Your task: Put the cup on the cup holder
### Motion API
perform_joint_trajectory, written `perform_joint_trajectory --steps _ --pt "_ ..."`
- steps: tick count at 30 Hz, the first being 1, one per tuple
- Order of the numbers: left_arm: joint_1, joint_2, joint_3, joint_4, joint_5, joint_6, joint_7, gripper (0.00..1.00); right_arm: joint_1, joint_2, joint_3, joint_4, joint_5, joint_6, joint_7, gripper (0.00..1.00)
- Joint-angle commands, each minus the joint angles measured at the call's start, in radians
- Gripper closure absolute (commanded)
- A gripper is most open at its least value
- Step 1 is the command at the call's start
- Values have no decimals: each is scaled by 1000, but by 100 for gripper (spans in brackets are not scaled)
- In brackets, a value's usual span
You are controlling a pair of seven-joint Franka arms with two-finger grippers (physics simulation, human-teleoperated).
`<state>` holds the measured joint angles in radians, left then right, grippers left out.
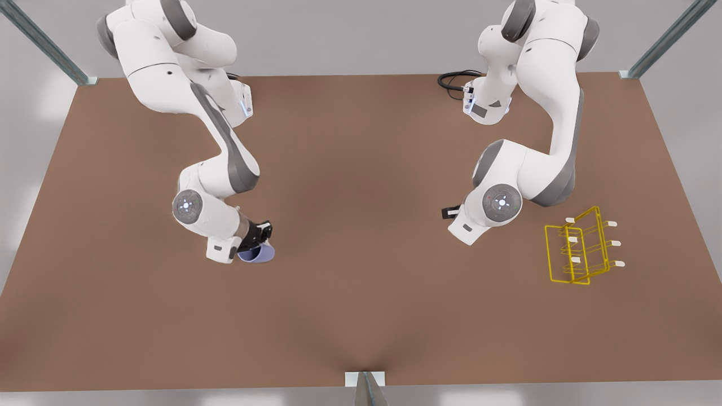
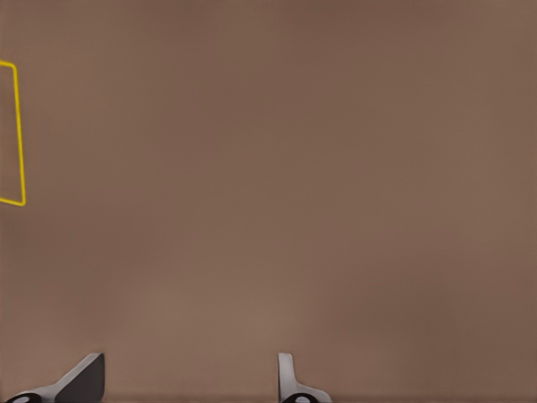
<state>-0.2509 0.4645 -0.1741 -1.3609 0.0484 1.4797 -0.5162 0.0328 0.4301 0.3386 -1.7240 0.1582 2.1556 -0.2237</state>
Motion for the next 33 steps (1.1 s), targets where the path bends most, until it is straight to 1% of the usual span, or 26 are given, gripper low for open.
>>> perform_joint_trajectory --steps 1,3,5,9,11,14,15,16,18,19,21,23,24,25,27,28,29,32,33 --pt "-1 -1 -1 0 1 1 -21 0 29 33 -1 26 119 26 261 79" --pt "-1 -1 -1 0 1 -1 -21 0 29 107 3 70 190 59 259 79" --pt "-1 -1 -1 0 1 1 -25 0 32 147 34 98 253 93 257 79" --pt "-1 0 -1 0 1 1 -25 0 6 228 160 124 337 199 227 79" --pt "-1 0 -1 0 1 1 -25 0 21 251 192 126 425 288 185 79" --pt "-2 0 1 0 1 1 -25 0 33 303 263 136 483 368 185 79" --pt "-11 8 1 0 1 1 -34 0 27 345 293 159 485 368 184 79" --pt "-8 6 -1 0 1 1 -35 0 25 363 299 165 488 369 185 79" --pt "-10 9 2 2 -7 24 -39 0 21 406 339 204 489 369 184 79" --pt "4 16 5 2 -92 65 -181 0 27 426 342 222 489 371 185 79" --pt "-7 78 4 40 -173 215 -833 0 35 458 370 234 491 395 185 79" --pt "-18 146 4 143 -170 295 -1133 0 39 503 401 251 489 412 187 79" --pt "-10 151 2 152 -176 337 -1243 0 52 516 401 259 489 414 187 79" --pt "-4 148 5 154 -212 338 -1286 0 70 545 401 283 489 457 187 79" --pt "4 151 15 155 -225 409 -1619 0 96 572 401 307 488 469 187 79" --pt "15 145 21 155 -225 396 -1674 0 102 581 401 317 486 471 187 79" --pt "-4 144 21 152 -220 375 -1699 0 105 592 401 316 486 497 187 79" --pt "-30 161 19 148 -170 384 -1696 0 117 613 399 319 477 498 184 79" --pt "-59 177 19 151 -127 387 -1696 0 124 621 398 331 477 498 184 79"
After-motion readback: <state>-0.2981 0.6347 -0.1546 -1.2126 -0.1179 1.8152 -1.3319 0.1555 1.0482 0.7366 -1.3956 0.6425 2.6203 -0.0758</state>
